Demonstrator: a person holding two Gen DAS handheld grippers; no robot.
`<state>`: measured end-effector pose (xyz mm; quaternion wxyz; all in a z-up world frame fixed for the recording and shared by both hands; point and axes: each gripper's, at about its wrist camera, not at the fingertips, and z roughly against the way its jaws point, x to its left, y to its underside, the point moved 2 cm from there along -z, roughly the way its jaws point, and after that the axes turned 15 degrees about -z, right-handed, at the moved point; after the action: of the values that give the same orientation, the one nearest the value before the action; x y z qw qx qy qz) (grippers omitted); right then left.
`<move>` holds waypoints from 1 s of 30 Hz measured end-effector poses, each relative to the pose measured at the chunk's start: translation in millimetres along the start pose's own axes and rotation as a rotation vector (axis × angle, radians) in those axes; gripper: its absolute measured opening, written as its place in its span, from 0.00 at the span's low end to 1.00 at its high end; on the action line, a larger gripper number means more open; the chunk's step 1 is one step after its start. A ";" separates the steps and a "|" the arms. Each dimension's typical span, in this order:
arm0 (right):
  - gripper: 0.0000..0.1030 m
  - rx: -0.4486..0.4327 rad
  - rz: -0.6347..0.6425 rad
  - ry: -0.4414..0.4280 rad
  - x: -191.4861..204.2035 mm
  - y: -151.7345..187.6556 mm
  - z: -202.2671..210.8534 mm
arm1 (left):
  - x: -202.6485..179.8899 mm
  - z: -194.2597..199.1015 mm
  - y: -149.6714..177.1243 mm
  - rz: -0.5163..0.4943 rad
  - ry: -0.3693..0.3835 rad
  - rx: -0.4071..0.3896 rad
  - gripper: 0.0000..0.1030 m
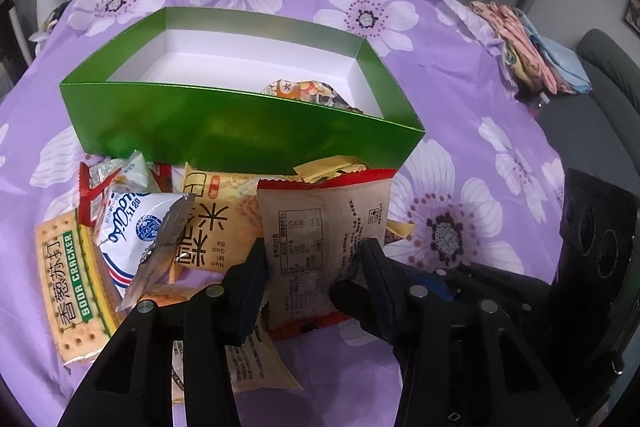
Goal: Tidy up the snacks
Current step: 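Grasp the white-and-red bread packet with the right gripper and lift it, then carry the bread packet into the green box and open the right gripper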
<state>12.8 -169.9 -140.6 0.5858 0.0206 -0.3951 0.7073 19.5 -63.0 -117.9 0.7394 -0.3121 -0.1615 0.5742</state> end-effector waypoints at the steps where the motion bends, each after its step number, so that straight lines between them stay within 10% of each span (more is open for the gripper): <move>1: 0.28 -0.002 -0.002 -0.003 -1.0 -0.3 1.7 | -0.7 2.1 -0.1 -0.002 0.001 -0.003 0.46; 30: 0.28 -0.172 0.081 -0.016 45.4 -32.0 61.9 | -14.7 74.7 -41.0 -0.093 -0.044 -0.189 0.46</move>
<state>-1.2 -169.1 -58.7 0.5534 -0.0400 -0.4593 0.6937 1.4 -62.3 -33.3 0.7289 -0.3598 -0.2452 0.5283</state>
